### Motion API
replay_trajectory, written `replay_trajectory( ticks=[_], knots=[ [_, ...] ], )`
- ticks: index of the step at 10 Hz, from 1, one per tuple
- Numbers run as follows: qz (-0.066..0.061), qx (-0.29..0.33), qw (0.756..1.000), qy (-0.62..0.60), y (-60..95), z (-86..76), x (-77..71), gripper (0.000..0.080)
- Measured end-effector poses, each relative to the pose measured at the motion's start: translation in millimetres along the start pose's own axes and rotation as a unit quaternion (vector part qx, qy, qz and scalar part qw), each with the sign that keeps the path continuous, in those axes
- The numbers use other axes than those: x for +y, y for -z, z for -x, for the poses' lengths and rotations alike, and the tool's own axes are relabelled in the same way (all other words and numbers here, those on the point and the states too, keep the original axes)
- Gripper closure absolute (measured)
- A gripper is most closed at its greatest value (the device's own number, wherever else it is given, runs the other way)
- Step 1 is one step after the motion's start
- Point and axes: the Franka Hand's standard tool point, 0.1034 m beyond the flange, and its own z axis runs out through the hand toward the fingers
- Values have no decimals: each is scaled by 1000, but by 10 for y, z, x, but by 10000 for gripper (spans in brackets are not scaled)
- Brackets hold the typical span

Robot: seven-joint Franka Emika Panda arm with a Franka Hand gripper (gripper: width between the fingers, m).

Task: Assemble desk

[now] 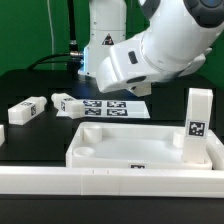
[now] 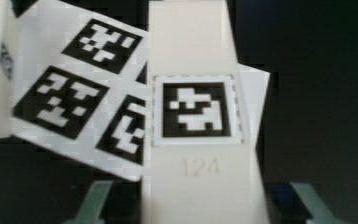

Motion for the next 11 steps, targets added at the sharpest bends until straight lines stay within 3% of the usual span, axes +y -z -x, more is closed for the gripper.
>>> replay_trajectory(
  ticks=[3,4,6,8,11],
  knots=[
    [5,26,1000,0,34,-66,26,509],
    [8,56,998,10,147,-43,69,509],
    [11,96,995,9,506,169,114,509],
    [20,142,990,6,754,220,160,509],
    [34,245,969,0,776,155,218,509]
  ],
)
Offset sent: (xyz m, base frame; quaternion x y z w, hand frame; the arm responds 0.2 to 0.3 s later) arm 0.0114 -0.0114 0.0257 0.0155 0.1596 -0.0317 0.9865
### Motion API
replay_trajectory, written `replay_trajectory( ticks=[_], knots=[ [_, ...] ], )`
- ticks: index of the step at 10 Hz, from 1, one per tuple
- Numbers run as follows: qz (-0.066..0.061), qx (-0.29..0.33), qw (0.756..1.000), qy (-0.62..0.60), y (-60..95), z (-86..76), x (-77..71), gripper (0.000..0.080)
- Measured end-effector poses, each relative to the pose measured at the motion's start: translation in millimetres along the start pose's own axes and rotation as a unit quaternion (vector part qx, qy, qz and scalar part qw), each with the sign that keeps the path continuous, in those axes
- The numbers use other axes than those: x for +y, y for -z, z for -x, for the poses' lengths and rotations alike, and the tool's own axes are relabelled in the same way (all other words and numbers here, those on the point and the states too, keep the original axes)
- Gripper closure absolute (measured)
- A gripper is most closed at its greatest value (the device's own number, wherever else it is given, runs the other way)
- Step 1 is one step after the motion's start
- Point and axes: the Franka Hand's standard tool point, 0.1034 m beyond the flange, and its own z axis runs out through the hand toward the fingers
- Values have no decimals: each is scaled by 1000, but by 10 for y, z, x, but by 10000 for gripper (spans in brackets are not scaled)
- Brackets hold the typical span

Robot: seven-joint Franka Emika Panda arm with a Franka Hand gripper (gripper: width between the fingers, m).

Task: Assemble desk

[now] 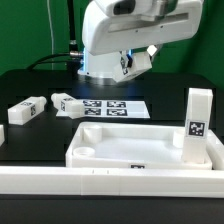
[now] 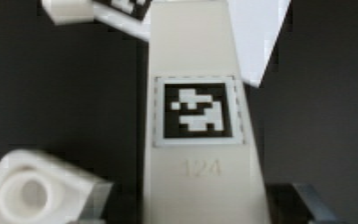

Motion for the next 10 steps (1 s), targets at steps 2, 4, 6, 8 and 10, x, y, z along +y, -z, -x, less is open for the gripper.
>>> replay_trajectory(
  ticks=[2,4,6,8,10],
  knots=[
    [7,63,998,-2,14,-46,29,509],
    [11,110,994,-10,10,-39,50,509],
    [-4,175,984,-40,124,-155,134,509],
    [16,256,965,-47,160,-202,247,509],
    [37,303,951,-49,129,-170,332,509]
  ],
)
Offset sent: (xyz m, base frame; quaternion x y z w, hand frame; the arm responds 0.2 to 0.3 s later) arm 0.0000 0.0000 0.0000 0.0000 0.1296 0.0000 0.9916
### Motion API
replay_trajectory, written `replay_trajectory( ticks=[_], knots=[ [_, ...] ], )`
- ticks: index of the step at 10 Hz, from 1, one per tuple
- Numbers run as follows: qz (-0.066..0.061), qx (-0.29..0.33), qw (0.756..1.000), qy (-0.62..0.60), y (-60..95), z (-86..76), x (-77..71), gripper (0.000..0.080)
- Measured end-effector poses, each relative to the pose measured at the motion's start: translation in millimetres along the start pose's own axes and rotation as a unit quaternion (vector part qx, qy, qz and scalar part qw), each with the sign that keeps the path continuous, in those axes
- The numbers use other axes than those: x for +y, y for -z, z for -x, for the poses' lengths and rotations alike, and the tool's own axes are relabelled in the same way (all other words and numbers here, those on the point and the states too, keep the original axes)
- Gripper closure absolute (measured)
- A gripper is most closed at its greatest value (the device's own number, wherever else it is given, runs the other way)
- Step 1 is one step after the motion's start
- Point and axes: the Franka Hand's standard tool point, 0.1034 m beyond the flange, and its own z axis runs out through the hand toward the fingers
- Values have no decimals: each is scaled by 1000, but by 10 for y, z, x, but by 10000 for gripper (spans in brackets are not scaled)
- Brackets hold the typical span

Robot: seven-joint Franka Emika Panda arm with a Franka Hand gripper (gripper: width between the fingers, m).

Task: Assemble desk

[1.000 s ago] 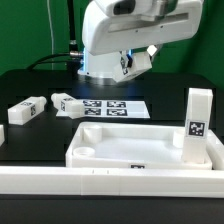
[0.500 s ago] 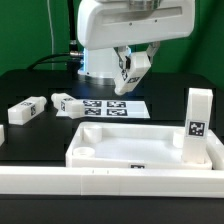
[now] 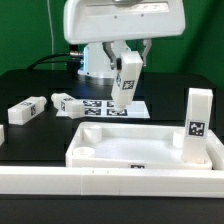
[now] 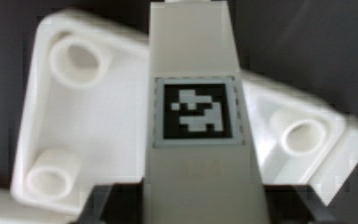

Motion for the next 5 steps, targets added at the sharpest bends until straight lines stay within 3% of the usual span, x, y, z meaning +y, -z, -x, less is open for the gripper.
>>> replay_trajectory(
  ticks=[2,4,5],
  knots=[
    [20,38,999,4,12,29,114,509],
    [25,70,997,-3,159,-84,297,509],
    [17,68,997,-14,180,-142,287,509]
  ],
)
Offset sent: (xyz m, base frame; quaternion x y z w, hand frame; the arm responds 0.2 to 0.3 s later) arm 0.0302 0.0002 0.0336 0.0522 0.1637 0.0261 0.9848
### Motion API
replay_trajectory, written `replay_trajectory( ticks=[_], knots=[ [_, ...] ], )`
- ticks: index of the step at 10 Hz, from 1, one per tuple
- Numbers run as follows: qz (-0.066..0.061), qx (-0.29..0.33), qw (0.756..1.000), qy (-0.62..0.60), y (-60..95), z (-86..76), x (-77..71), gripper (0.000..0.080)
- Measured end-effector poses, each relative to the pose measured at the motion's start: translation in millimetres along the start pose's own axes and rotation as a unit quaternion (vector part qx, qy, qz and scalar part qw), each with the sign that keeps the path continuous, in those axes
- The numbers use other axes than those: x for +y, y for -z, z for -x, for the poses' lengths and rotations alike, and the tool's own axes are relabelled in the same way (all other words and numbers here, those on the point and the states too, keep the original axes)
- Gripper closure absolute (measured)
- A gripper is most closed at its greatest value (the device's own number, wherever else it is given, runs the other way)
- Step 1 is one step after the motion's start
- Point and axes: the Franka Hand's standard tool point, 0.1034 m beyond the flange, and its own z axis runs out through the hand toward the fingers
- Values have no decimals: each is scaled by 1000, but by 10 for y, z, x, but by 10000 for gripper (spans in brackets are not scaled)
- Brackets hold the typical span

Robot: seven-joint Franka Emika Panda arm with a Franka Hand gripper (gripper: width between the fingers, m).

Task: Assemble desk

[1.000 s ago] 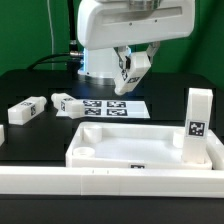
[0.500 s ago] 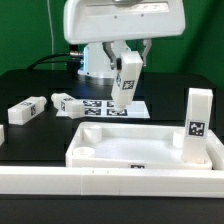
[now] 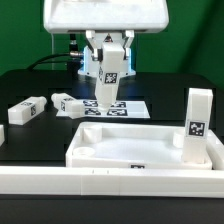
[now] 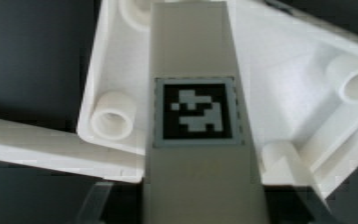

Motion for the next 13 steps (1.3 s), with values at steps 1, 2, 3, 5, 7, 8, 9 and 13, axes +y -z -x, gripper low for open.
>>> replay_trajectory(
  ticks=[1,2,3,5,7,8,9,13],
  knots=[
    [4,0,1000,9,-3,-21,-19,509],
    [4,-2,1000,7,-10,2,-2,509],
    [4,-2,1000,7,-12,4,2,509],
    [-9,-6,1000,18,-15,-137,122,509],
    [-12,1,1000,21,-73,-437,274,509],
    [-11,5,1000,23,-99,-544,354,509],
    [-6,8,1000,29,-111,-601,392,509],
    [-3,5,999,39,-129,-580,383,509]
  ],
)
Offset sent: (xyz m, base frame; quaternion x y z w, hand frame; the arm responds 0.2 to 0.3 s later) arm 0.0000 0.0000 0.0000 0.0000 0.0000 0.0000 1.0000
